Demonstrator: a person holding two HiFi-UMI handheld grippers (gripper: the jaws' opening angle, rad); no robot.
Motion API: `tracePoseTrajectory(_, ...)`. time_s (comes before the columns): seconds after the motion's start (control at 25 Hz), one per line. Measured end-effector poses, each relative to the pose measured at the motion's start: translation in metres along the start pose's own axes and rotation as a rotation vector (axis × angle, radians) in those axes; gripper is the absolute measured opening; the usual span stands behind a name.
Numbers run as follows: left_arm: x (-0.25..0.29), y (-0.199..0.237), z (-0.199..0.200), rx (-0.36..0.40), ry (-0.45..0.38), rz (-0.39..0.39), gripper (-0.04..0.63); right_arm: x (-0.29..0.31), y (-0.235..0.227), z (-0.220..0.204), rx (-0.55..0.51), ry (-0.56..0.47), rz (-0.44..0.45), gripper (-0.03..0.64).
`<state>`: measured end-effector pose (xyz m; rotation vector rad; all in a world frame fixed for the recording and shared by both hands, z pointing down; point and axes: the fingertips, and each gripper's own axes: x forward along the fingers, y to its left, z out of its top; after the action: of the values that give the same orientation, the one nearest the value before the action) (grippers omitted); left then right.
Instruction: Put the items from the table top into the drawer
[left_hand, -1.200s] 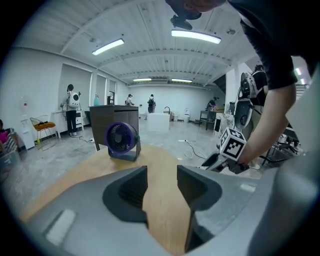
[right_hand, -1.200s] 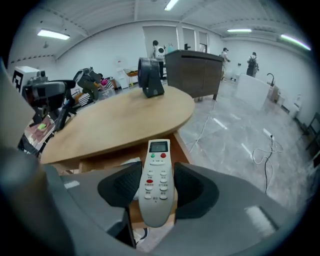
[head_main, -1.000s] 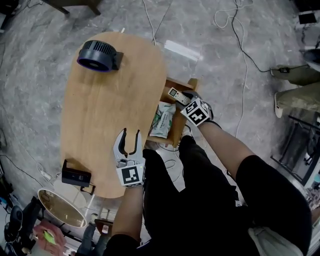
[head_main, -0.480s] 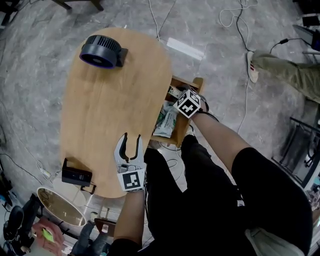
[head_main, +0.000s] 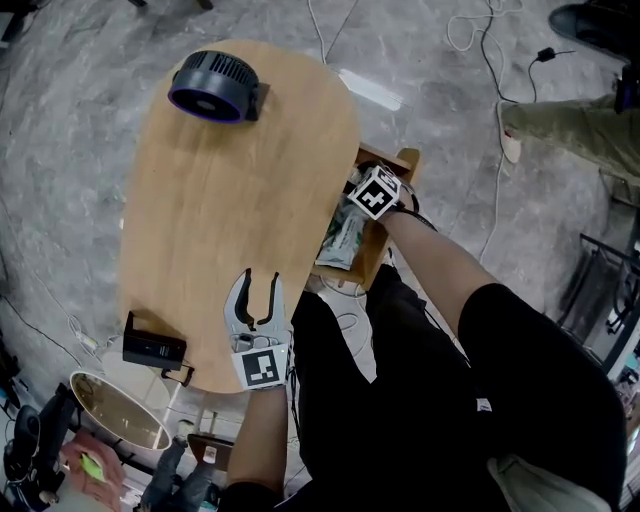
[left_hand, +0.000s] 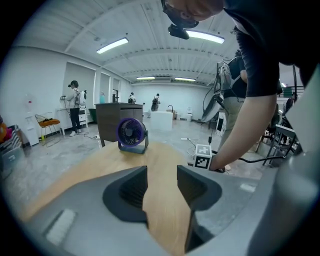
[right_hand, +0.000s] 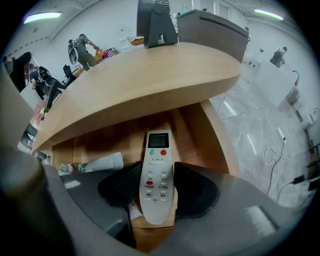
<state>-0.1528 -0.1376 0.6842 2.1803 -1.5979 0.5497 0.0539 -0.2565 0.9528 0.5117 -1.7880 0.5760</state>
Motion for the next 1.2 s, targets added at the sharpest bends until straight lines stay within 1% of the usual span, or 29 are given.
tracePoseTrajectory(0.2,-0.007,0.01,-0.013,-0.018,0.047,0.013,0.195,0.012,0.0,-0.009,0.011,0.046,0.002,0.225)
tracePoseTrajectory(0.32,-0.008,0.012,-0.015,-0.032,0.007,-0.003,0.196,0.014,-0.001,-0.009,0.008,0.051,-0.009,0.233)
tracePoseTrajectory(0.44,-0.01,0.016,-0.021,-0.016,0.039,-0.001,0.196,0.014,0.0,-0.008,0.021,0.041,-0.009,0.236)
tracePoseTrajectory(0.48,-0.01,0.015,-0.021,-0.013,0.039,-0.003,0.196,0.013,-0.001,-0.008,0.03,0.035,-0.013,0.241)
tracePoseTrajectory(0.52,-0.009,0.014,-0.019,-0.015,0.026,-0.011,0.196,0.011,-0.002,-0.007,0.041,0.026,-0.02,0.272)
tracePoseTrajectory(0.56,-0.009,0.013,-0.017,-0.02,0.008,-0.021,0.196,0.009,-0.003,-0.007,0.051,0.014,-0.029,0.286)
tracePoseTrajectory(0.64,-0.009,0.011,-0.016,-0.023,-0.011,-0.038,0.196,0.003,-0.006,-0.005,0.064,-0.013,-0.049,0.291)
tracePoseTrajectory(0.84,-0.008,0.008,-0.014,-0.005,0.004,-0.055,0.196,-0.024,0.001,-0.007,0.085,-0.075,-0.069,0.296)
tracePoseTrajectory(0.92,-0.004,0.002,-0.009,0.009,0.01,-0.073,0.196,-0.042,0.003,-0.006,0.11,-0.124,-0.078,0.298)
tracePoseTrajectory(1.04,0.005,-0.014,-0.003,0.038,0.017,-0.123,0.196,-0.075,0.007,-0.002,0.124,-0.213,-0.091,0.298)
tracePoseTrajectory(1.2,0.019,-0.041,0.026,0.088,-0.036,-0.187,0.196,-0.133,0.016,0.0,0.134,-0.348,-0.104,0.291)
